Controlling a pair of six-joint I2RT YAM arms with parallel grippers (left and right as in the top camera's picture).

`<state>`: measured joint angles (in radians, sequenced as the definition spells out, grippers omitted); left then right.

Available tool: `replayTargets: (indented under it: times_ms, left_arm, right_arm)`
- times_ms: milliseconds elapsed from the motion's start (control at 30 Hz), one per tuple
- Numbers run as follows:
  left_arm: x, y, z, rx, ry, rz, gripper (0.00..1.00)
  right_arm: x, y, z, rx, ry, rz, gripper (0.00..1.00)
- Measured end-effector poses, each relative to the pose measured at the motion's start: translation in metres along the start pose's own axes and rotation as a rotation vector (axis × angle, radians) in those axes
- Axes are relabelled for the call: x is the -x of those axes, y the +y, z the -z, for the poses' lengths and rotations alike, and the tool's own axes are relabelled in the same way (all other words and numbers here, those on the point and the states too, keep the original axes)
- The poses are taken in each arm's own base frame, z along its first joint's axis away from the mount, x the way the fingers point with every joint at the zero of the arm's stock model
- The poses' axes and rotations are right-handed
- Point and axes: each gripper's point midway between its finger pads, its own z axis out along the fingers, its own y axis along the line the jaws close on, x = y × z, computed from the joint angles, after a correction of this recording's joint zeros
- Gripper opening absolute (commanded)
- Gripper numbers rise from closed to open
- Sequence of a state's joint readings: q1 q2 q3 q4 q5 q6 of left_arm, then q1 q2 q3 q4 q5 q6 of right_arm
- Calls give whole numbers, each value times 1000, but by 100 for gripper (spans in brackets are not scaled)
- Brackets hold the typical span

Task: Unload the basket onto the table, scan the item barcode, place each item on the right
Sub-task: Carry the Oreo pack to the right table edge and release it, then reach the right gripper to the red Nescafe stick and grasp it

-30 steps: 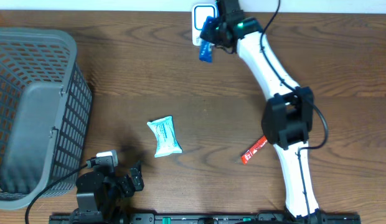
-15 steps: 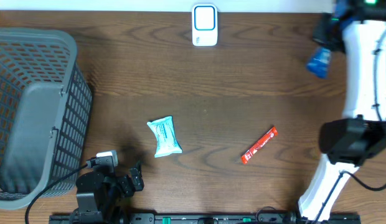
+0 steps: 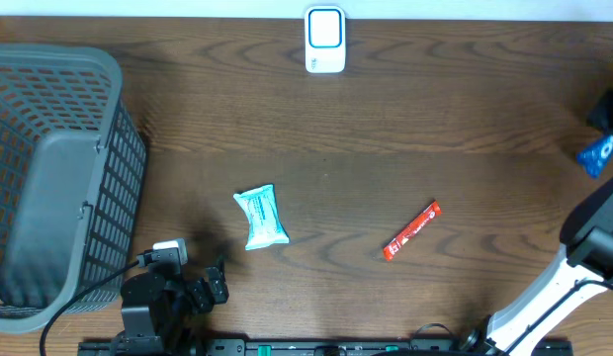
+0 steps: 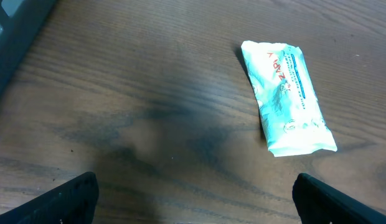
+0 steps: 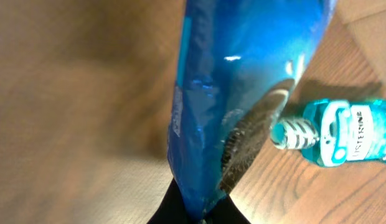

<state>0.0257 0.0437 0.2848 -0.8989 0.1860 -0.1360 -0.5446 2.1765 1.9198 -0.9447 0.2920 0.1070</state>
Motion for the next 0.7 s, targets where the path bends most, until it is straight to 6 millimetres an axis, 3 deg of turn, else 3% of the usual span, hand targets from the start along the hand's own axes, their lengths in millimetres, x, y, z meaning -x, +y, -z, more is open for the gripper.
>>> replayTargets:
  times_ms: [100, 200, 233, 267, 333, 500, 600, 700]
  left_arm:
    - [0, 0, 0, 0, 0, 0, 100]
    - [0, 0, 0, 0, 0, 0, 100]
    - [0, 0, 0, 0, 0, 0, 100]
    - [0, 0, 0, 0, 0, 0, 100]
    - [0, 0, 0, 0, 0, 0, 100]
    - [0, 0, 0, 0, 0, 0, 100]
    - [0, 0, 0, 0, 0, 0, 100]
    - [0, 0, 0, 0, 0, 0, 100]
  right_arm:
    - [-19, -13, -27, -17, 47, 2, 1]
    - [-32, -19, -39, -23, 84, 11, 5]
    - [-34, -19, -40, -22, 92, 15, 18]
    - [-36, -18, -39, -19, 104, 26, 70]
    - [-37, -18, -35, -14, 116, 34, 99]
    - [-20, -5, 11, 51, 92, 52, 99]
    - [-8, 11, 69, 114, 26, 59, 99]
    - [-18, 31, 139, 199, -21, 57, 99]
